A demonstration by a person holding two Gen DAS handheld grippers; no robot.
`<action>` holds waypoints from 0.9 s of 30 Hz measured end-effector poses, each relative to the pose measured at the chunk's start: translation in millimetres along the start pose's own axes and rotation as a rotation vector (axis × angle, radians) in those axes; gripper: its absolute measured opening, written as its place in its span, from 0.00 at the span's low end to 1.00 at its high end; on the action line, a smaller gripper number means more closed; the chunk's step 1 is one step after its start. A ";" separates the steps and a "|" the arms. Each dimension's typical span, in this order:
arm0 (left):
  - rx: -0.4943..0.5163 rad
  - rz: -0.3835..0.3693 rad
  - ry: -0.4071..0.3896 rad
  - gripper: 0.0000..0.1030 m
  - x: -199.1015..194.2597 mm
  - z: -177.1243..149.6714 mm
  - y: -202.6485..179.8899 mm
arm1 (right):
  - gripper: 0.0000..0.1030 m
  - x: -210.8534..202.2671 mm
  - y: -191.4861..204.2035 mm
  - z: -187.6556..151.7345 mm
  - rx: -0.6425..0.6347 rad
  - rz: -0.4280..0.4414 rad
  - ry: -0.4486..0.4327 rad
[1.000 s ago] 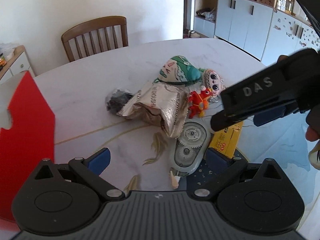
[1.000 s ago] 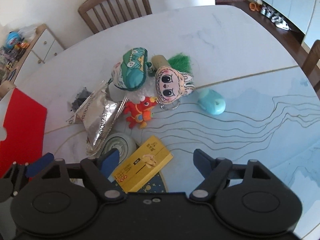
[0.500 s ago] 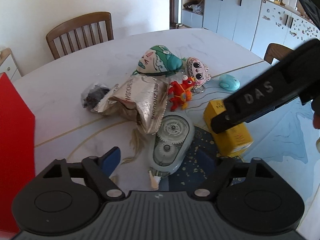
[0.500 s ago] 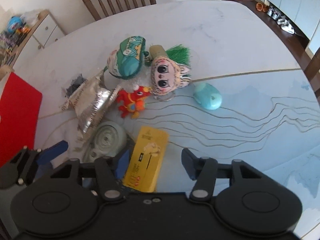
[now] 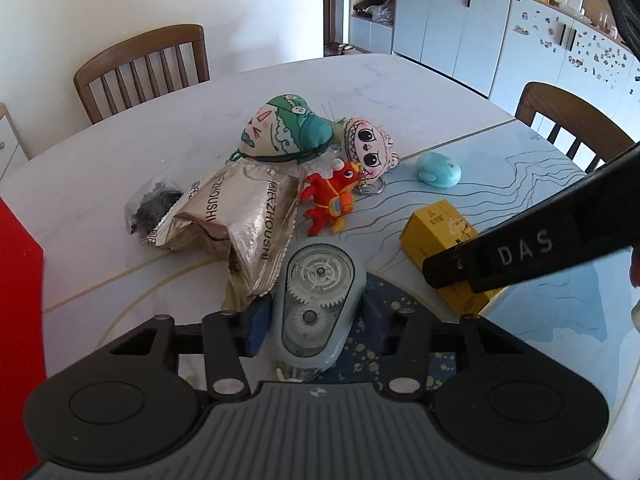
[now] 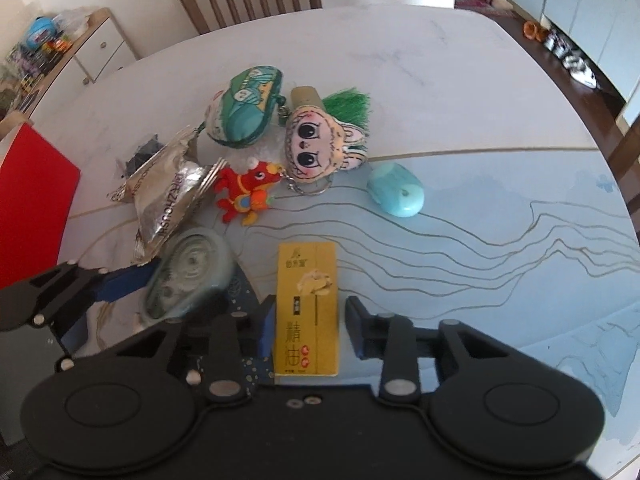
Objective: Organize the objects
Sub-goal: 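Grasp the grey gear tape dispenser with the left gripper while the right gripper grasps the yellow box, then carry the tape dispenser and yellow box with both grippers into the cardboard box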
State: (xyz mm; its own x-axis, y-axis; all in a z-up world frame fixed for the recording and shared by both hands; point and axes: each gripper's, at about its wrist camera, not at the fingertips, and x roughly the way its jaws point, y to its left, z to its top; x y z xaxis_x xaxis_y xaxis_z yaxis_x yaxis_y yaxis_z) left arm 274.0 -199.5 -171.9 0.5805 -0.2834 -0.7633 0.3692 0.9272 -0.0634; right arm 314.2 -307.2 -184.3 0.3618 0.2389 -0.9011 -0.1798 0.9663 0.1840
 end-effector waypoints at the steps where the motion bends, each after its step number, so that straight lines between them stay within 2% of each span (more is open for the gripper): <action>1: -0.003 0.002 0.000 0.46 -0.5 -0.2 -0.4 | 0.29 -0.7 1.4 -0.8 -0.009 -0.006 -0.006; 7: -0.009 -0.004 -0.003 0.45 -8.3 -6.7 -1.9 | 0.28 -6.1 2.7 -9.4 -0.027 -0.010 -0.024; 17: -0.100 -0.032 -0.012 0.45 -48.3 -20.5 6.5 | 0.28 -37.9 15.7 -31.3 -0.078 0.016 -0.018; 27: -0.172 -0.025 -0.068 0.45 -105.9 -21.9 36.4 | 0.28 -80.6 57.5 -37.9 -0.172 0.048 -0.045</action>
State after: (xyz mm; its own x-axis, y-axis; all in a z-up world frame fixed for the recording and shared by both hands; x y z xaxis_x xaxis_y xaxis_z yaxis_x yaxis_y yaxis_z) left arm 210.1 -130.4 -107.5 0.6225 -0.3176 -0.7153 0.2581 0.9461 -0.1955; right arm 240.1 -274.6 -115.9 0.3885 0.2924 -0.8738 -0.3504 0.9240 0.1534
